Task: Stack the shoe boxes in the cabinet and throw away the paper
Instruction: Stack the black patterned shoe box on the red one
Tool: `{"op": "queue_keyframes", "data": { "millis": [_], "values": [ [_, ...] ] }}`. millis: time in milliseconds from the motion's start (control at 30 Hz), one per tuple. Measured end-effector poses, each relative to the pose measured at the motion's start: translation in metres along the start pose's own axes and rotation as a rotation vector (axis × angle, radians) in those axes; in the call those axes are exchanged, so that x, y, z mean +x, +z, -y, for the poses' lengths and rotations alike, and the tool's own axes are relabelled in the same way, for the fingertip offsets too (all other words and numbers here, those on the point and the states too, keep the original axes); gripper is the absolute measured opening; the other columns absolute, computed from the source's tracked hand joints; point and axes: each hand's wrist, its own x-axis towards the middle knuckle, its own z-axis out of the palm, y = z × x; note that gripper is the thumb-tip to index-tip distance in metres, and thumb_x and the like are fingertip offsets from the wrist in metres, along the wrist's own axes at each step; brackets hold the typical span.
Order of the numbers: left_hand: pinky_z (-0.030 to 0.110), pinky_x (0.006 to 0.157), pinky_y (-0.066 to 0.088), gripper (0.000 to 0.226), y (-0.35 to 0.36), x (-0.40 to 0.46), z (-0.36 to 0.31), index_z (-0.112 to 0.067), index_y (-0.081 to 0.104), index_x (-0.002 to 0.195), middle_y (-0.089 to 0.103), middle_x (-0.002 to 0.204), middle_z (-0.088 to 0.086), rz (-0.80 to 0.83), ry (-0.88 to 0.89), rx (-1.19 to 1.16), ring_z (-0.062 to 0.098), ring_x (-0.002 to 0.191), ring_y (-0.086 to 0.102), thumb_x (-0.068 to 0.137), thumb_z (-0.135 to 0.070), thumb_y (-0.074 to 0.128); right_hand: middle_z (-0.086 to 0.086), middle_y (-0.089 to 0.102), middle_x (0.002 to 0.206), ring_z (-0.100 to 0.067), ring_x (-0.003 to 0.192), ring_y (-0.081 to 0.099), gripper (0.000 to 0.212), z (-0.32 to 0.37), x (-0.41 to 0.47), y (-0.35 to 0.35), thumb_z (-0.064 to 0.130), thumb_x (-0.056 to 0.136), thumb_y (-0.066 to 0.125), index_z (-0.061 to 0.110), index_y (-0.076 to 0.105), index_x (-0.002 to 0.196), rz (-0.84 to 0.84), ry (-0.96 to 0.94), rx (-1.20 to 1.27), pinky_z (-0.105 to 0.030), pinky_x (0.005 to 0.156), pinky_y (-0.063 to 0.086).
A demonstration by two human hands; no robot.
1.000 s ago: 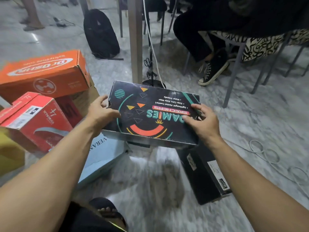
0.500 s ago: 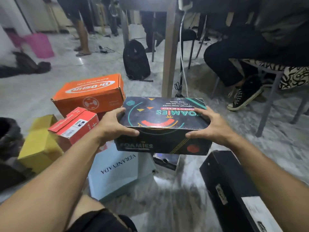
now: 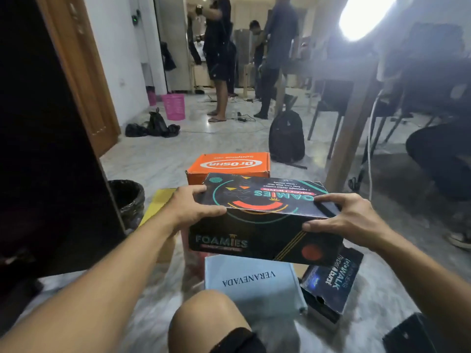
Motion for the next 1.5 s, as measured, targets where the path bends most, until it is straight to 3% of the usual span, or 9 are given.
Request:
{"op": "queue_keyframes", "data": {
  "millis": [233,467,600,733,933,1000,1133,1267,1500],
  "values": [
    [0.033,0.102,0.046,0.097,-0.077,-0.035,0.035,-0.01,0.052,0.137,0.06,0.13,0.006,-0.206,-0.118,0.0,0.018,0.113,0.058,0.053,-0.041,0.09,0.0,0.06,0.114,-0.018,0.103,0.057,0.074,0.082,0.013,0.043,0.053,0.057,0.086,0.027,0.065,0.123,0.148,-0.154,-0.101,-0.033,0.088,0.051],
    [0.037,0.099,0.049,0.102,-0.145,-0.088,0.072,-0.012,0.054,0.136,0.061,0.128,0.009,-0.39,-0.239,-0.06,0.019,0.11,0.06,0.046,-0.038,0.093,0.004,0.057,0.112,-0.012,0.093,0.055,0.075,0.152,0.02,0.103,0.059,0.059,0.082,0.027,0.063,0.124,0.278,-0.274,-0.05,-0.016,0.06,0.043],
    [0.024,0.079,0.049,0.094,-0.177,-0.121,0.095,-0.012,0.053,0.135,0.06,0.127,0.007,-0.491,-0.301,-0.085,0.01,0.098,0.06,0.052,-0.028,0.093,0.005,0.06,0.107,-0.012,0.092,0.059,0.082,0.189,0.014,0.136,0.061,0.057,0.082,0.024,0.062,0.127,0.358,-0.332,-0.007,-0.026,0.078,0.052],
    [0.024,0.094,0.038,0.101,-0.204,-0.151,0.116,-0.01,0.052,0.137,0.055,0.136,0.008,-0.589,-0.335,-0.073,0.013,0.117,0.05,0.047,-0.029,0.094,0.014,0.06,0.087,-0.001,0.076,0.057,0.074,0.22,0.01,0.17,0.052,0.06,0.086,0.02,0.064,0.123,0.433,-0.36,0.032,-0.016,0.06,0.043],
    [0.031,0.105,0.038,0.107,-0.236,-0.183,0.143,-0.017,0.044,0.143,0.049,0.144,0.007,-0.713,-0.424,-0.09,0.017,0.131,0.045,0.048,-0.025,0.094,0.013,0.063,0.076,-0.005,0.07,0.061,0.046,0.265,0.002,0.22,0.026,0.058,0.093,0.031,0.057,0.086,0.576,-0.394,0.13,-0.023,0.065,0.052],
    [0.027,0.1,0.038,0.106,-0.244,-0.193,0.149,-0.018,0.042,0.144,0.048,0.144,0.006,-0.758,-0.443,-0.097,0.018,0.131,0.045,0.052,-0.026,0.093,0.012,0.064,0.077,-0.007,0.071,0.064,0.05,0.278,0.002,0.237,0.022,0.057,0.093,0.029,0.057,0.09,0.611,-0.422,0.152,-0.026,0.069,0.054],
    [0.026,0.099,0.035,0.104,-0.258,-0.211,0.17,-0.015,0.038,0.145,0.042,0.149,0.006,-0.813,-0.516,-0.078,0.02,0.135,0.04,0.057,-0.023,0.092,0.016,0.059,0.077,-0.001,0.067,0.059,0.062,0.304,-0.002,0.273,0.021,0.056,0.093,0.028,0.051,0.101,0.678,-0.47,0.154,-0.012,0.051,0.046],
    [0.025,0.1,0.034,0.1,-0.267,-0.234,0.199,-0.013,0.039,0.145,0.04,0.148,0.008,-0.84,-0.637,-0.108,0.021,0.135,0.039,0.06,-0.016,0.091,0.008,0.072,0.09,-0.009,0.083,0.068,0.075,0.323,-0.009,0.321,0.028,0.045,0.097,0.019,0.065,0.113,0.721,-0.525,0.117,-0.027,0.078,0.056],
    [0.024,0.094,0.036,0.1,-0.28,-0.254,0.241,-0.012,0.039,0.145,0.047,0.143,0.012,-0.974,-0.76,-0.124,0.023,0.129,0.047,0.06,-0.012,0.091,0.01,0.063,0.094,-0.012,0.092,0.06,0.078,0.363,-0.017,0.394,0.023,0.052,0.094,0.025,0.06,0.122,0.824,-0.674,0.063,-0.021,0.08,0.046]
  ]
}}
